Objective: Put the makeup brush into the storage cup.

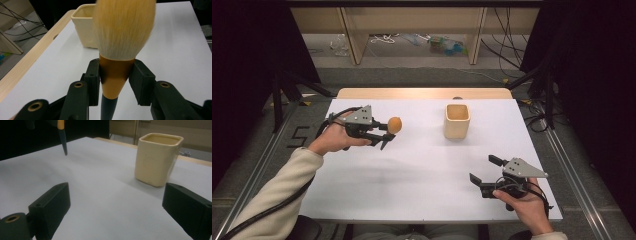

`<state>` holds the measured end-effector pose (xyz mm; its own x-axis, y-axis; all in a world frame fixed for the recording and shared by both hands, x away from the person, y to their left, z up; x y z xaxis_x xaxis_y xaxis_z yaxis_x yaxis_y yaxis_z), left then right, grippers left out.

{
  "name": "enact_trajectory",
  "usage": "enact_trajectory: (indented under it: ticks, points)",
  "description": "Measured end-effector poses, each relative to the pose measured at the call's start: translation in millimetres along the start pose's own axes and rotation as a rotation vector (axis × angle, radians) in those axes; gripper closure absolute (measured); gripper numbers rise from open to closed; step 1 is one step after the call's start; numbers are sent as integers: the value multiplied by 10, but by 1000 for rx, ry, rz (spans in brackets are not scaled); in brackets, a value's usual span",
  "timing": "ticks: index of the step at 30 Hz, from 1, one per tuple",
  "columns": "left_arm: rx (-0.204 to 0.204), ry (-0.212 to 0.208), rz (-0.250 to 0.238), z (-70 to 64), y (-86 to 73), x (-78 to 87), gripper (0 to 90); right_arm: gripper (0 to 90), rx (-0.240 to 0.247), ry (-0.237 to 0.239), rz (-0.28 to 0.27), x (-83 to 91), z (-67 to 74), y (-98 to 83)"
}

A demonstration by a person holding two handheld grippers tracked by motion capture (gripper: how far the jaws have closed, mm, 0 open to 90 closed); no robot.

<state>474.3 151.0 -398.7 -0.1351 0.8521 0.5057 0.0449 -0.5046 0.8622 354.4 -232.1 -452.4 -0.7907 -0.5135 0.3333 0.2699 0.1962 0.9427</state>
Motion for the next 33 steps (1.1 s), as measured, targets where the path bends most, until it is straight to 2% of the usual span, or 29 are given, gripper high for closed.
enact_trajectory:
  ticks: [1,4,5,6,11,12,14,15,17,21,22,31,33]
  points:
    - [2,1,-3,0,2,2,622,88,-12,9,-11,-11,11,1]
    - [7,6,-19,-1,8,3,622,88,1,-1,6,6,-1,0]
    - [-5,4,-20,6,12,4,622,88,-13,9,-11,-11,12,1]
    - [11,13,-32,0,13,1,622,88,-12,8,-9,-9,11,0]
    - [21,14,-57,-1,22,-8,622,88,0,-1,0,1,0,0]
    - [4,13,-58,9,28,-7,622,88,-13,10,-11,-11,11,1]
    - [23,20,-70,1,30,-12,622,88,2,-1,6,6,-2,0]
    - [8,17,-69,10,35,-11,623,88,1,-1,7,7,-2,0]
    - [18,21,-76,6,39,-14,622,88,-12,7,-8,-8,10,0]
    - [21,24,-86,9,46,-11,622,88,-1,-1,5,6,0,-1]
    - [38,29,-96,3,45,-12,623,88,1,0,6,7,-2,-1]
    - [36,33,-132,9,64,-4,622,87,-13,9,-10,-8,11,0]
    - [40,37,-143,9,71,-1,623,87,1,0,7,7,-1,-1]
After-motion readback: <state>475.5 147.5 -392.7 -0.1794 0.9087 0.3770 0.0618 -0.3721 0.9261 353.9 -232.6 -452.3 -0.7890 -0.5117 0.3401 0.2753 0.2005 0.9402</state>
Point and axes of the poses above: each handheld gripper's, and its own axes: x roughly backward along the jaws, y roughly out of its top, z roughly to its left, the point moved 4 cm from there along -x, roughly forward along the jaws, and after that the axes turned 10 degrees about -y, right-handed, at the moved point
